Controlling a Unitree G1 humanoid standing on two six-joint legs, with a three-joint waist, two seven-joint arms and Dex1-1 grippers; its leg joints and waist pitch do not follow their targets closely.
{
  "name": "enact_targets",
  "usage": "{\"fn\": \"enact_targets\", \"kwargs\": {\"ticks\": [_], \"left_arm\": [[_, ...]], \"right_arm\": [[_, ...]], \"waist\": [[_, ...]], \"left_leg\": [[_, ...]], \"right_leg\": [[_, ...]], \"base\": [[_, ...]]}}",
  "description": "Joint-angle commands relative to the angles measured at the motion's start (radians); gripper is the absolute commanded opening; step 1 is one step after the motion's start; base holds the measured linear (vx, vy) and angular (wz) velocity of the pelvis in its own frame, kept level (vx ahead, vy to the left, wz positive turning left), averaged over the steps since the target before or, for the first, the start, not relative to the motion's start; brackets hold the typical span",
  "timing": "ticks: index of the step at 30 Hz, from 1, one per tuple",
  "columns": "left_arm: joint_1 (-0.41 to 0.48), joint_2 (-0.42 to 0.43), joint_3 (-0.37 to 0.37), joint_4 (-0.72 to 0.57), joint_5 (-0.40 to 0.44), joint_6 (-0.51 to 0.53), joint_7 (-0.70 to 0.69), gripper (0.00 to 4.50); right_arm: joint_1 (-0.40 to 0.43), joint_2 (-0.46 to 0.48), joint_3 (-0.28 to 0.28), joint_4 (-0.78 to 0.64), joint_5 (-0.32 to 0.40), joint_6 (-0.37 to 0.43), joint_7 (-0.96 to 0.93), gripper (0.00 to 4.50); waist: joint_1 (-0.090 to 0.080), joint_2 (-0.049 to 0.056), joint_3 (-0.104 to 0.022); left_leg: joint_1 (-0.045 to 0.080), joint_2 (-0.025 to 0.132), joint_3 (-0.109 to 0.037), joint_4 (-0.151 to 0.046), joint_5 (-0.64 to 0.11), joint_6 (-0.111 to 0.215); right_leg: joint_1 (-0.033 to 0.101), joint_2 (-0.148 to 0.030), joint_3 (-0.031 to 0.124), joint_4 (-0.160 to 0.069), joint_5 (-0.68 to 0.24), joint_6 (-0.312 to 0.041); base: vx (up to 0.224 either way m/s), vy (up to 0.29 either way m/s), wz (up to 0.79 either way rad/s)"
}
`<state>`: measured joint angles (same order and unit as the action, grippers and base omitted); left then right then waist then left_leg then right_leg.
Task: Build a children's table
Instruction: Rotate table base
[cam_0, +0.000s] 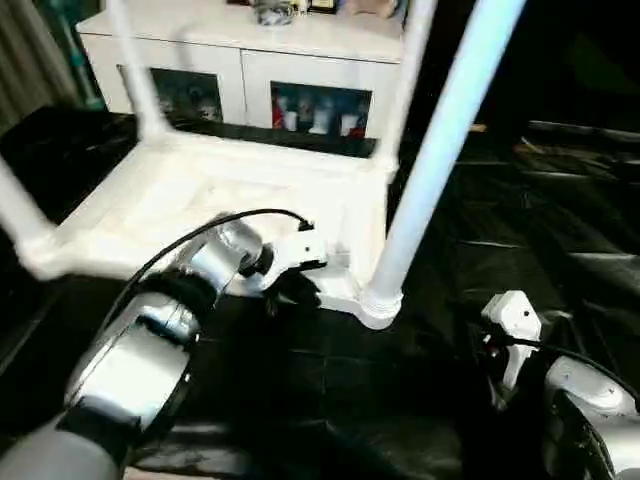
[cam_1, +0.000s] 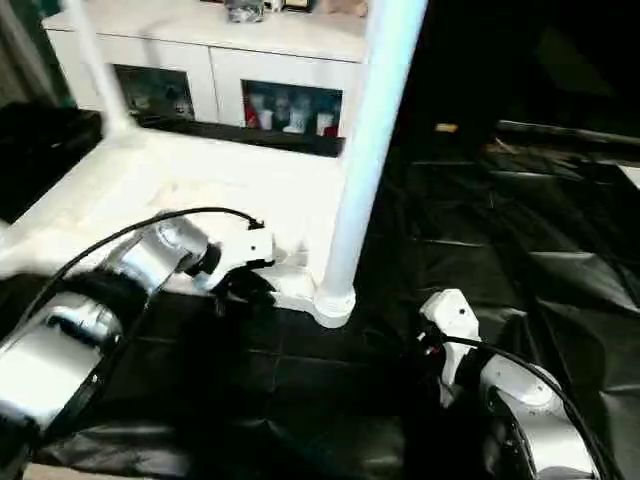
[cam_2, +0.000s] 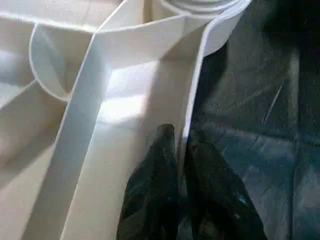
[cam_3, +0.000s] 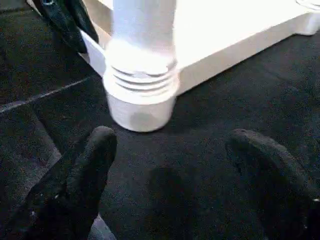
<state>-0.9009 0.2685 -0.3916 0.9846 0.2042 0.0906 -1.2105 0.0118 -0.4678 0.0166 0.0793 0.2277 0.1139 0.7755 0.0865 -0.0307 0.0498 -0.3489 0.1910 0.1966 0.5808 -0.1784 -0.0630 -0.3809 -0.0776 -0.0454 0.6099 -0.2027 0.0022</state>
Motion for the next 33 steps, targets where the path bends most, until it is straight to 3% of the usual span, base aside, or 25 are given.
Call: {"fn": "enact_targets", "kwargs": {"ticks": [1, 2, 6, 9, 11, 14, 18, 22, 24, 28, 30, 33], "left_arm": [[0.097, 0.007, 0.026, -0.074, -0.034, 0.096, 0.043, 0.13], [0.104, 0.007, 0.028, -0.087, -0.037, 0.104, 0.043, 0.07], [0.161, 0.011, 0.047, -0.201, -0.050, 0.174, 0.048, 0.01], [0.212, 0.018, 0.058, -0.279, -0.067, 0.104, 0.060, 0.01], [0.234, 0.029, 0.046, -0.300, -0.055, 0.061, 0.064, 0.01], [0.244, 0.036, 0.036, -0.319, -0.047, 0.064, 0.068, 0.01], [0.255, 0.060, 0.002, -0.349, -0.024, 0.085, 0.043, 0.01], [0.271, 0.064, -0.004, -0.367, -0.048, 0.051, -0.003, 0.01], [0.278, 0.063, -0.004, -0.385, -0.065, 0.052, -0.025, 0.01], [0.289, 0.064, -0.009, -0.416, -0.087, 0.056, -0.052, 0.01], [0.295, 0.067, -0.015, -0.438, -0.093, 0.071, -0.060, 0.01], [0.299, 0.069, -0.017, -0.454, -0.093, 0.077, -0.062, 0.01]], "right_arm": [[-0.019, 0.014, 0.014, -0.025, 0.025, 0.029, 0.016, 3.99], [-0.021, 0.015, 0.015, -0.026, 0.026, 0.031, 0.016, 3.99], [-0.031, 0.018, 0.031, -0.028, 0.020, 0.035, 0.020, 3.99], [-0.041, 0.025, 0.046, -0.023, 0.011, 0.034, 0.024, 3.99], [-0.050, 0.029, 0.051, -0.020, 0.006, 0.032, 0.023, 3.99], [-0.056, 0.030, 0.051, -0.020, 0.003, 0.032, 0.023, 3.99], [-0.097, 0.044, 0.035, 0.002, -0.005, 0.001, -0.009, 3.99], [-0.134, 0.054, 0.054, 0.024, -0.005, -0.008, 0.006, 3.99], [-0.146, 0.060, 0.062, 0.039, -0.009, -0.009, 0.010, 3.99], [-0.170, 0.070, 0.072, 0.074, -0.020, -0.020, 0.010, 3.99], [-0.198, 0.079, 0.091, 0.117, -0.041, -0.037, 0.010, 3.99], [-0.238, 0.093, 0.113, 0.173, -0.070, -0.061, 0.008, 3.99]], "waist": [[0.009, -0.015, -0.045], [0.009, -0.014, -0.047], [0.009, -0.016, -0.046], [0.007, -0.019, -0.044], [0.008, -0.017, -0.046], [0.004, -0.024, -0.042], [0.002, -0.026, -0.043], [0.001, -0.029, -0.044], [0.003, -0.026, -0.048], [0.004, -0.029, -0.053], [0.003, -0.030, -0.050], [0.001, -0.027, -0.046]], "left_leg": [[-0.005, 0.042, -0.030, -0.073, -0.280, 0.056], [0.002, 0.044, -0.027, -0.071, -0.284, 0.059], [0.003, 0.045, -0.025, -0.072, -0.277, 0.057], [-0.003, 0.044, -0.026, -0.075, -0.279, 0.052], [0.002, 0.045, -0.027, -0.075, -0.290, 0.047], [-0.001, 0.045, -0.026, -0.078, -0.287, 0.044], [-0.004, 0.043, -0.026, -0.078, -0.264, 0.040], [-0.002, 0.042, -0.022, -0.075, -0.243, 0.047], [-0.001, 0.044, -0.021, -0.072, -0.215, 0.050], [-0.007, 0.042, -0.017, -0.065, -0.148, 0.075], [-0.008, 0.041, -0.015, -0.065, -0.150, 0.081], [-0.005, 0.042, -0.015, -0.067, -0.178, 0.065]], "right_leg": [[0.036, -0.078, 0.036, -0.094, -0.348, -0.207], [0.029, -0.077, 0.037, -0.096, -0.347, -0.209], [0.025, -0.073, 0.039, -0.095, -0.328, -0.203], [0.027, -0.073, 0.039, -0.095, -0.332, -0.188], [0.023, -0.074, 0.040, -0.098, -0.349, -0.172], [0.022, -0.071, 0.041, -0.096, -0.334, -0.166], [0.023, -0.072, 0.042, -0.092, -0.325, -0.161], [0.022, -0.070, 0.043, -0.090, -0.292, -0.169], [0.023, -0.070, 0.043, -0.083, -0.238, -0.181], [0.028, -0.066, 0.042, -0.064, -0.081, -0.230], [0.027, -0.065, 0.041, -0.066, -0.087, -0.235], [0.024, -0.067, 0.042, -0.072, -0.153, -0.227]], "base": [[0.000, 0.000, 0.00], [0.000, 0.000, 0.00], [0.000, 0.000, 0.00], [0.000, 0.000, 0.00], [0.000, 0.000, 0.00], [0.000, 0.000, 0.00], [0.000, 0.000, 0.00], [0.000, 0.000, 0.00], [0.000, 0.000, 0.00], [0.000, 0.000, 0.00], [0.000, 0.000, 0.00], [0.000, 0.000, 0.00]]}}
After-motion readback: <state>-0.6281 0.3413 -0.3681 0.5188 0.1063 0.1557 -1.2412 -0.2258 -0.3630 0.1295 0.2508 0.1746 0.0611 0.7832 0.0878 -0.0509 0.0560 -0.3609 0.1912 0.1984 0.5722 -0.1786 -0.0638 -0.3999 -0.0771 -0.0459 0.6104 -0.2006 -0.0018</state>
